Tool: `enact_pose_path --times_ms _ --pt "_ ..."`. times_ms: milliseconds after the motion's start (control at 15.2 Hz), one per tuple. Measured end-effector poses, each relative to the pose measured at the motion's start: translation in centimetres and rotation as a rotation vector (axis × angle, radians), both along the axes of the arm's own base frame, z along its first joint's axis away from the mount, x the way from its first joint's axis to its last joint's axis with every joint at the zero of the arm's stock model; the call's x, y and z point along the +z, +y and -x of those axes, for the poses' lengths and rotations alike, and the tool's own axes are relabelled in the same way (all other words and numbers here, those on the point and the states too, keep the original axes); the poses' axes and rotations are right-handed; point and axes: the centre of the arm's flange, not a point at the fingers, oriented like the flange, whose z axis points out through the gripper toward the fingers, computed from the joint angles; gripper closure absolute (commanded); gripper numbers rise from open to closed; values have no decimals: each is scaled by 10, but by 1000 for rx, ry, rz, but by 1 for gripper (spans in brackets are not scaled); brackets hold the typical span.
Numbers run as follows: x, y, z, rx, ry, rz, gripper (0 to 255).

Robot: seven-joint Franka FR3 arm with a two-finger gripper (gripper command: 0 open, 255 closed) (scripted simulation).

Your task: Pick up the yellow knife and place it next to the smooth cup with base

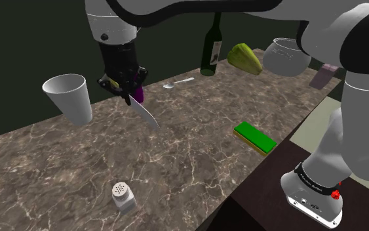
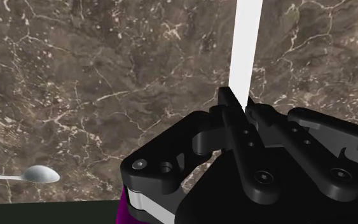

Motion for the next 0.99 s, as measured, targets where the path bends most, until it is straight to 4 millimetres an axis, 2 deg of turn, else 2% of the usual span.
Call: enact_pose_path --times_ms 990 --pt "-79 -2 -1 0 0 0 255"
